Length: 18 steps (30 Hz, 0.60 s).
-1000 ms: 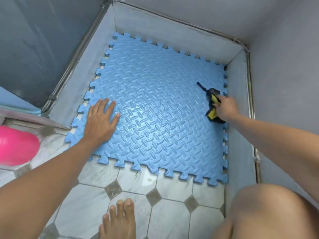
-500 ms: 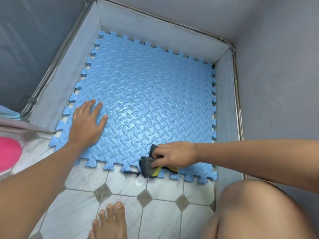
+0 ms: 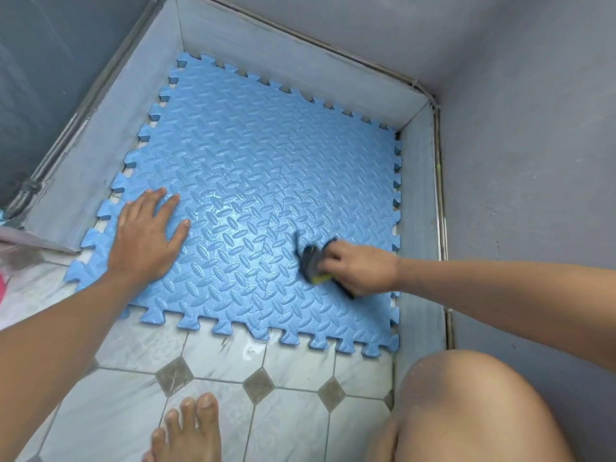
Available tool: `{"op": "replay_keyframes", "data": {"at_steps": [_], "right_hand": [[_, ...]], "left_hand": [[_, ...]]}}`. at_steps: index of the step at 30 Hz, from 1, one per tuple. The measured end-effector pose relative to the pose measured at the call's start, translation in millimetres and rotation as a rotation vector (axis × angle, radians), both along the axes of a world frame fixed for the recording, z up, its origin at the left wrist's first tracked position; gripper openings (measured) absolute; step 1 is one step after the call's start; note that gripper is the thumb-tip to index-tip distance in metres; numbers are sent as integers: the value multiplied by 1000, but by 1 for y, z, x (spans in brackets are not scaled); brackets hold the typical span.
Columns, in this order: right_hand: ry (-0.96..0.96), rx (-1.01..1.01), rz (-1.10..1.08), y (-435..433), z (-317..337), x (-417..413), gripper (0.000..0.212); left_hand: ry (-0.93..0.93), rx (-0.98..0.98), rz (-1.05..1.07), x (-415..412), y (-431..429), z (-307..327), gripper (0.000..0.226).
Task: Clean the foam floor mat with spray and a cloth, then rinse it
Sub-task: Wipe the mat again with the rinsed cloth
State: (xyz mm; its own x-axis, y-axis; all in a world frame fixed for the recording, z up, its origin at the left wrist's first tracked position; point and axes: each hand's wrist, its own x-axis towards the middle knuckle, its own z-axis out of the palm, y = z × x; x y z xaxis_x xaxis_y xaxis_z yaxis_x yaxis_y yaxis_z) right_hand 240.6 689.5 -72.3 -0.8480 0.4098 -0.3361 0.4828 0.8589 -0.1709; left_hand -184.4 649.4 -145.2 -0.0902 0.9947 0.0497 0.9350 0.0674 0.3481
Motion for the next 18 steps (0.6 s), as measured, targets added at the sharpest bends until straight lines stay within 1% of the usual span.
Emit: {"op": "replay_keyframes", "data": {"at_steps": [2,3,4,5,7,8,9,10,12,13,14,15,16,18], "right_hand": [[-79,-129,371,-21,8,-1,30],[-116,-175,482,-26,11,2,29],[-146,-201,528,-27,14,9,28],[-169,-210,513,-24,17,16,29],[-213,-204,327,-4,23,31,33],[-222,-167,172,12,24,38,34],[-224,-111,-25,28,25,44,34],[-217,-63,-270,44,25,49,35],[-144,57,-799,70,18,56,41],[-95,111,-996,78,11,54,44],[-49,137,-1122,81,4,48,44],[-11,139,-1172,81,-2,37,42],[24,127,-1157,78,-5,21,39],[103,94,-1010,62,-8,-15,38]], "left_hand": [[4,-4,-3,0,0,1,59],[5,-6,-5,0,1,1,59],[3,-7,-5,-1,2,0,60],[-4,-7,-3,-1,1,0,62],[-19,9,-1,-1,1,0,66],[-23,16,-3,0,1,1,67],[-26,18,-5,0,2,1,68],[-26,15,-4,-1,2,1,68],[-28,13,-3,0,2,2,69],[-29,11,-1,0,2,2,70],[-29,9,3,0,2,3,70],[-29,7,5,0,2,3,71],[-30,6,6,0,2,2,71],[-35,-4,9,0,3,3,70]]}}
